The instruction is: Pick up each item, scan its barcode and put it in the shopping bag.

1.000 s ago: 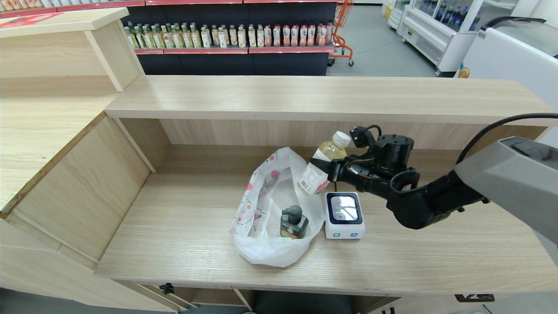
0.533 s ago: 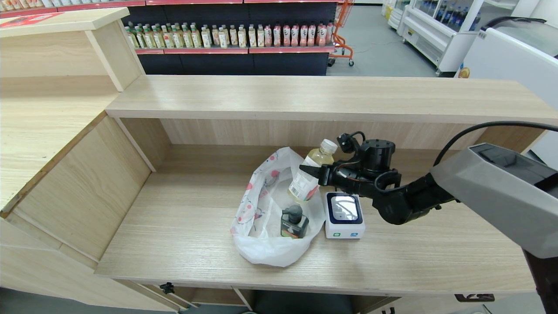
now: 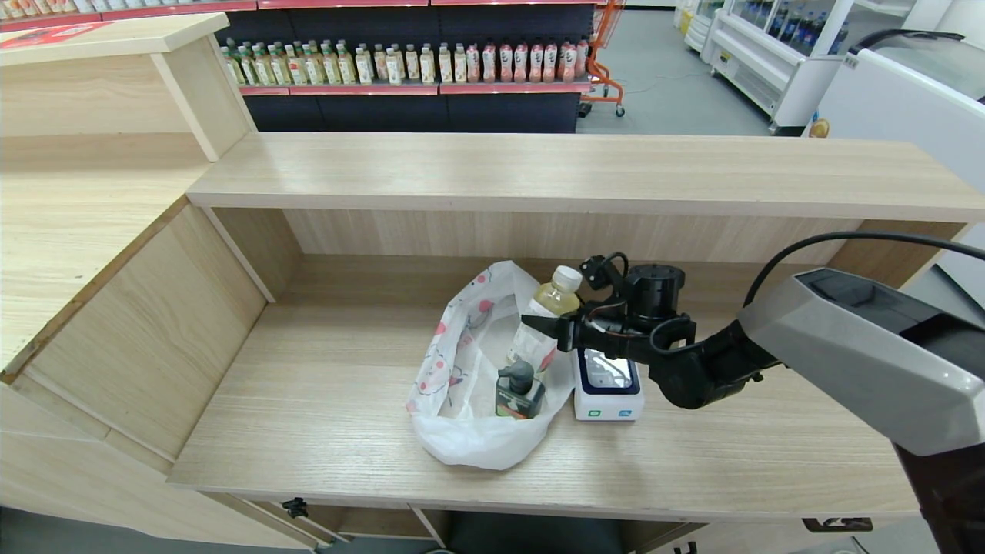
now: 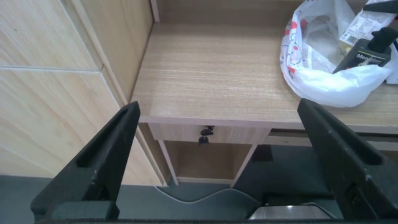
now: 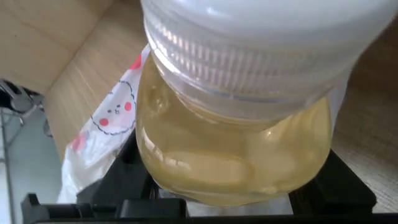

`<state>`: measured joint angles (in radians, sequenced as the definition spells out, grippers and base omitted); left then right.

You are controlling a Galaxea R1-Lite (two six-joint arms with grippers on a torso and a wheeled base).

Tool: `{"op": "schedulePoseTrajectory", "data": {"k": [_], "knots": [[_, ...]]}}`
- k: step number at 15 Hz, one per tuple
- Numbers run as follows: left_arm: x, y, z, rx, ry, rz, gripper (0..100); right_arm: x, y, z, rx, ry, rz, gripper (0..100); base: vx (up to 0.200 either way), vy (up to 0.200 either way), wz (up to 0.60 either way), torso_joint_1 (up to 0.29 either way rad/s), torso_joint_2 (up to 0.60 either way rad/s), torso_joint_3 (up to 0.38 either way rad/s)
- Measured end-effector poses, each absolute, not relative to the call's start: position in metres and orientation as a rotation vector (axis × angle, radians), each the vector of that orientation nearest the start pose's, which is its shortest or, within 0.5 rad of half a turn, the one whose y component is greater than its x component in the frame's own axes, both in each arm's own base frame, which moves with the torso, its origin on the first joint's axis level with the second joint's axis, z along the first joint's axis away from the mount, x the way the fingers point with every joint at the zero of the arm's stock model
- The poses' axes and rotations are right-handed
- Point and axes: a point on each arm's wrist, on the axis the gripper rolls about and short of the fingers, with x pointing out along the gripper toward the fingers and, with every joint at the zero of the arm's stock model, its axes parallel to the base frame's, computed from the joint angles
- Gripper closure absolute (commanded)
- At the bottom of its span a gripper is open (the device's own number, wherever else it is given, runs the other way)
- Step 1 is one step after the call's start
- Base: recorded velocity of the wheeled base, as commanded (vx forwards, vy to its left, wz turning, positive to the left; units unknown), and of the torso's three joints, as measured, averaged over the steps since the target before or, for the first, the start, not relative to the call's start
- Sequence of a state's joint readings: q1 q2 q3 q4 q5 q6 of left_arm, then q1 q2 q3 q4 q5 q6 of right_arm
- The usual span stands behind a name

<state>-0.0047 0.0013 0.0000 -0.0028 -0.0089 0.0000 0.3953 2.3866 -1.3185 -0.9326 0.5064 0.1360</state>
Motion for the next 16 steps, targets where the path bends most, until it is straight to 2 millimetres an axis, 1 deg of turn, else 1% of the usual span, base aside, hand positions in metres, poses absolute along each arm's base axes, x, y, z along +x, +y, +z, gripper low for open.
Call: {"op": "schedulePoseTrajectory", "data": {"k": [2,3,6,10,15,16], "knots": [[-0.023,0.0,0.076,0.0,-0.001,-0.014,0,0.423,0.192,0.066,0.083,0.167,0.961,100,0.0,0.0,0.0,0.0,0.0,0.0],[-0.023,0.0,0.076,0.0,-0.001,-0.014,0,0.422,0.192,0.062,0.075,0.163,0.97,100,0.0,0.0,0.0,0.0,0.0,0.0],[-0.023,0.0,0.076,0.0,-0.001,-0.014,0,0.422,0.193,0.058,0.051,0.118,1.001,100,0.0,0.0,0.0,0.0,0.0,0.0],[-0.023,0.0,0.076,0.0,-0.001,-0.014,0,0.421,0.195,0.051,-0.073,0.026,1.091,100,0.0,0.0,0.0,0.0,0.0,0.0],[-0.023,0.0,0.076,0.0,-0.001,-0.014,0,0.424,0.197,0.043,-0.12,-0.002,1.099,100,0.0,0.0,0.0,0.0,0.0,0.0],[-0.023,0.0,0.076,0.0,-0.001,-0.014,0,0.424,0.198,0.042,-0.123,0.0,1.1,0,0.0,0.0,0.0,0.0,0.0,0.0]]}}
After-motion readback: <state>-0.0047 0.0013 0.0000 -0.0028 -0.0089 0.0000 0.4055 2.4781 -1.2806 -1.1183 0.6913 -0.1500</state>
